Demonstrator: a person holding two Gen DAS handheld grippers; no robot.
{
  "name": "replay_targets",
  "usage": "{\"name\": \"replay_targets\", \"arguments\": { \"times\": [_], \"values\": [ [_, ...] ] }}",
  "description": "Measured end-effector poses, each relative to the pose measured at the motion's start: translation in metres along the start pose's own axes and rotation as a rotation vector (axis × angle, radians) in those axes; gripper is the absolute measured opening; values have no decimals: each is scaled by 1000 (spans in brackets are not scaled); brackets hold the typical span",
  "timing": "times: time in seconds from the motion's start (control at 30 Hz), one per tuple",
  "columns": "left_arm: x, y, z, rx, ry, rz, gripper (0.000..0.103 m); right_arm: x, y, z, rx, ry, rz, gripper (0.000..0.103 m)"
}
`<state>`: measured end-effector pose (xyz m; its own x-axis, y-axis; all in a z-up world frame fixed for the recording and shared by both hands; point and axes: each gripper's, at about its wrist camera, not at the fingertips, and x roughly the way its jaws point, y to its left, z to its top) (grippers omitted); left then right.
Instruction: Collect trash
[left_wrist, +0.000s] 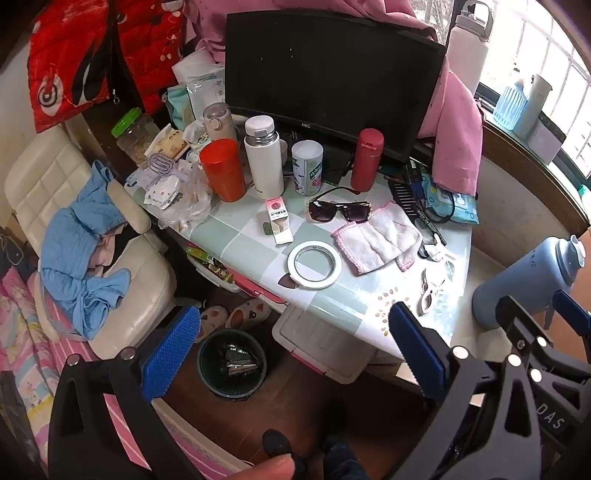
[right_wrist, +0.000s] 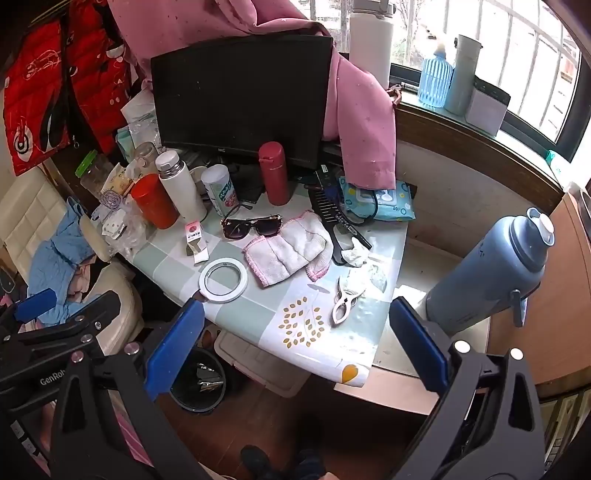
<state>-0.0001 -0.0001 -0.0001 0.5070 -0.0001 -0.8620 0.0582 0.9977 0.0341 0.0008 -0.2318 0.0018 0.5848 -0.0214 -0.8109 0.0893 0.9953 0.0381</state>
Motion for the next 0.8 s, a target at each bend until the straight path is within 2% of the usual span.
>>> {"name": "replay_targets", "arguments": {
  "times": [0.8],
  "values": [
    [0, 0, 0, -2, 5, 2, 99, -9, -3, -3, 3, -7, 7, 99]
  ]
}}
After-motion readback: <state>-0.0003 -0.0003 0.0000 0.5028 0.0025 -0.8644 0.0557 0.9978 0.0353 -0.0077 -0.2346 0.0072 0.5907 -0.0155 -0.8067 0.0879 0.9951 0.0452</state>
